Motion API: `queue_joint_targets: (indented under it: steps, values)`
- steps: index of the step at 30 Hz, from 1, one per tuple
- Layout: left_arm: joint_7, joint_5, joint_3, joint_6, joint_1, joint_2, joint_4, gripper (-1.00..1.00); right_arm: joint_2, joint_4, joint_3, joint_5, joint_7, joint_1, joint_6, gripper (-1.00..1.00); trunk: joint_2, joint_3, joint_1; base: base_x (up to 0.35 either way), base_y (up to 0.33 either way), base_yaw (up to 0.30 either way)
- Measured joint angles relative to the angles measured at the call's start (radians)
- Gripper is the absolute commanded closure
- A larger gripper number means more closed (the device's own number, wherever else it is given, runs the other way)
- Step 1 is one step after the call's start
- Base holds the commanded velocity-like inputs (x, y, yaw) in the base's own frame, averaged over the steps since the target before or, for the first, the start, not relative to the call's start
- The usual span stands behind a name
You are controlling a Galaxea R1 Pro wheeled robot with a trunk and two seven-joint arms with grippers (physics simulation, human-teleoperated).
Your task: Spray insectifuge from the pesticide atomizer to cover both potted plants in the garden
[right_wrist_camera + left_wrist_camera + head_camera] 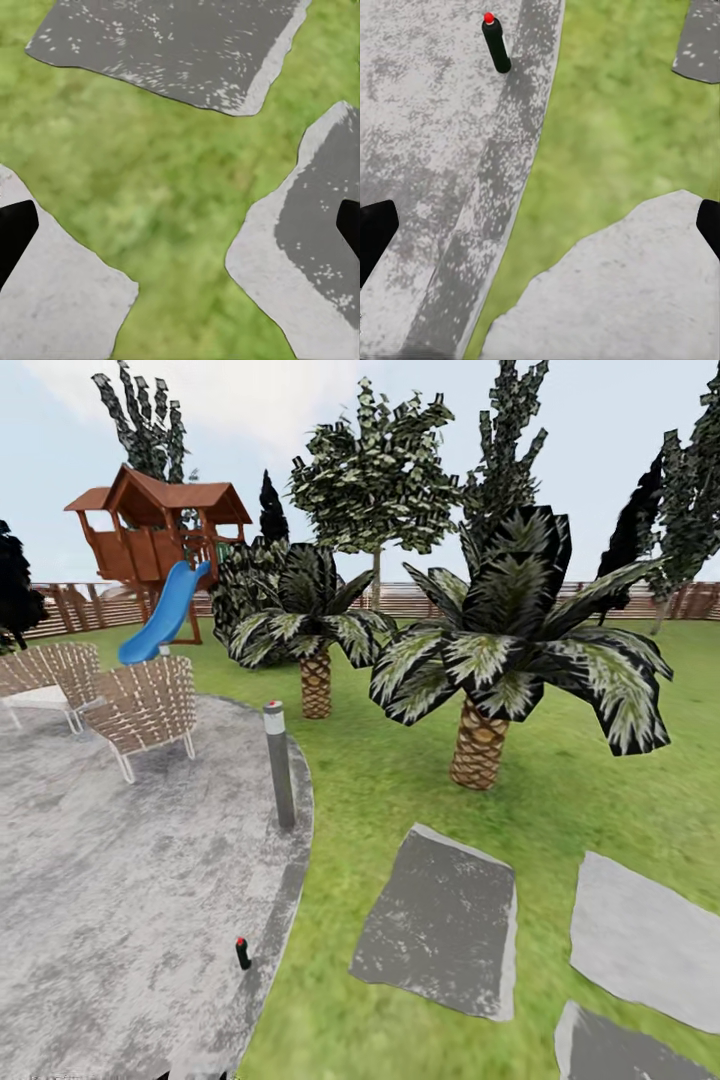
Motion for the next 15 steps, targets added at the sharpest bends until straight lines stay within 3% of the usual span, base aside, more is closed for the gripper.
queue_joint_targets:
  steps: [15]
  values:
    - [0.0, 0.0, 0.0, 0.0, 0.0, 0.0, 0.0, -1.0, 0.0, 0.0, 0.0, 0.0, 0.0, 0.0, 0.0, -1.0, 0.0, 0.0, 0.0, 0.088, -0.114, 0.278]
